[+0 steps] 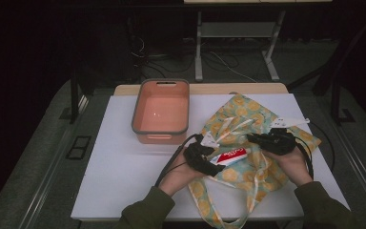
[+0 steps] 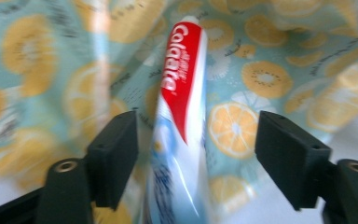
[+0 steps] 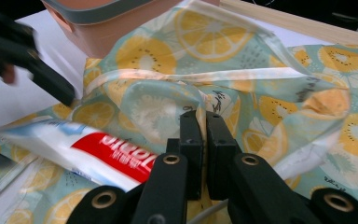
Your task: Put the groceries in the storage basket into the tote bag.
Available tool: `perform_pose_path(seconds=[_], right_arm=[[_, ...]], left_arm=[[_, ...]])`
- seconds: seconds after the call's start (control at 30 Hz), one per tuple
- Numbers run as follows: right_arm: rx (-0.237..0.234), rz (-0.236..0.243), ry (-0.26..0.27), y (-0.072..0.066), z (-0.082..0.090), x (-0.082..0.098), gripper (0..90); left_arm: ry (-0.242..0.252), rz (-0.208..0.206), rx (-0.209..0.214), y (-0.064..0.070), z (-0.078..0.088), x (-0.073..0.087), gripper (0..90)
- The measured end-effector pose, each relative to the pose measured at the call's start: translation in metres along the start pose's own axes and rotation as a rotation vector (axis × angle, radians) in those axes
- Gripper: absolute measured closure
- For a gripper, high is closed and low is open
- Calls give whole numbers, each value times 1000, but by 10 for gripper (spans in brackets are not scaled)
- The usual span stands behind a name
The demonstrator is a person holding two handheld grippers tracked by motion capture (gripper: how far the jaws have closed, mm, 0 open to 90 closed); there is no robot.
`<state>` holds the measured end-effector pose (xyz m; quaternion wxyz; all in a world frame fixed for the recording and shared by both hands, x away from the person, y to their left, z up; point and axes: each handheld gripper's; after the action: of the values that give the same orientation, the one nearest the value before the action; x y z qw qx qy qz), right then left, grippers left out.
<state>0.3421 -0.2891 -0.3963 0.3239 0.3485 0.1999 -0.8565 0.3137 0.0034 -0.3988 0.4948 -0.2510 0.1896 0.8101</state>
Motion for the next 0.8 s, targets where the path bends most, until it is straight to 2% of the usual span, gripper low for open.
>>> perform_pose_path(seconds=[0.17,0.33,0.4,0.53,0.63,0.7,0.8], right_arm=[[1,2,-1,-1,0,0,866],[2,2,-2,-2,0,0,866],[2,2,-3,-2,0,0,866],[2,1,-4,-2,0,1,866],[3,3,-5,-2,0,1,866],[2,2,-5,-2,0,1,865],[1,3,-4,-2,0,1,866]], left_arm=[[19,15,-16,-1,14,24,263],[-46,17,-51,-5,8,44,292],[-61,15,-51,-7,4,46,357],[-92,-22,-68,-7,-2,47,518],[-111,-69,-85,-6,-5,47,643],[-116,-115,-126,-3,-5,46,694],[-129,-147,-156,-1,-3,44,776]])
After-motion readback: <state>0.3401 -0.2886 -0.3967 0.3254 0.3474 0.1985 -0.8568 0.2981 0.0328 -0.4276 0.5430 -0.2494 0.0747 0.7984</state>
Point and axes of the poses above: each handheld gripper's, and its own axes: z roughly backward along the jaws, x roughly out of its underside, y roughly to its right, and after that the axes turned 10 degrees about -y, right-handed
